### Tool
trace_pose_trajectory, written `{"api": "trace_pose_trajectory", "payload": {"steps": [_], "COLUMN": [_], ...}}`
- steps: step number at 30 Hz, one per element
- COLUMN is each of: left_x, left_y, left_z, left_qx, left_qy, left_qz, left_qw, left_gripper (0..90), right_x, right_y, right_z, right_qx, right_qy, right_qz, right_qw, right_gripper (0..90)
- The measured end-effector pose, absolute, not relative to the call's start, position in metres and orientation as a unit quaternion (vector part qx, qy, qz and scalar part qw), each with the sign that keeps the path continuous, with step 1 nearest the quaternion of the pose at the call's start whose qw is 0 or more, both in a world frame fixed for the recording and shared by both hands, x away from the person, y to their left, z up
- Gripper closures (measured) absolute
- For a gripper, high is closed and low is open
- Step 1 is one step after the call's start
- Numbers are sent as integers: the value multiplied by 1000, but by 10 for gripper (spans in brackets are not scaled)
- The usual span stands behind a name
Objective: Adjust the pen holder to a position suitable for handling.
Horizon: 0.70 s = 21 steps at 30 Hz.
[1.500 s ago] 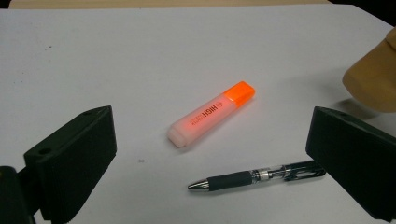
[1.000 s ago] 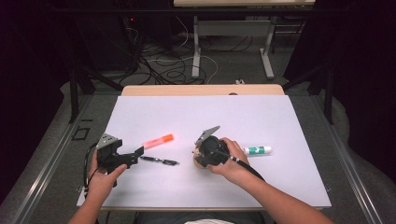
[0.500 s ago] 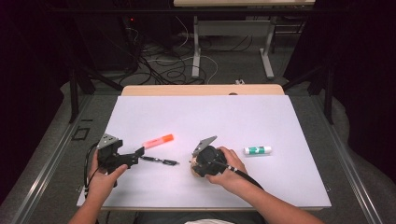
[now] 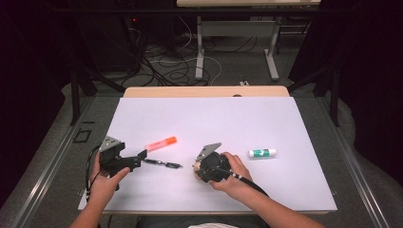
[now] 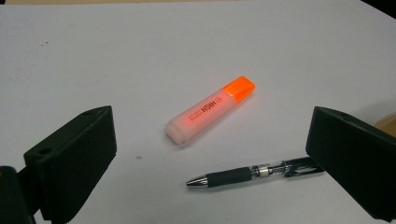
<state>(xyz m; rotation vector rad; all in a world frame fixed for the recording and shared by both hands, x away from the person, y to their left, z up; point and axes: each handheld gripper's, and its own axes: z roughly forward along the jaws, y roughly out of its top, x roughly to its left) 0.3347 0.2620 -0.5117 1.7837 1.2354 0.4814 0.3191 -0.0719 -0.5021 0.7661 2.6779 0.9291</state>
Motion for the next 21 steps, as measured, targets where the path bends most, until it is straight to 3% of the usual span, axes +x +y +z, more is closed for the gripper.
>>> {"api": "trace_pose_trajectory", "payload": {"steps": [14,21], "left_x": [335,335], "left_y": [262,262], "left_z": [-512,-512], "left_qx": [719,719], "left_qy": [499,500], "left_qz": [194,195], "left_qw": [443,442], "left_gripper": [19,19], "right_x": [321,318], "right_y": [-75,-83], "right_z": [-503,-493], "right_qx": [261,260], "right_qy": [905,888], "right_qz": [324,366], "right_qw": [92,95], "right_gripper": [655,536]}}
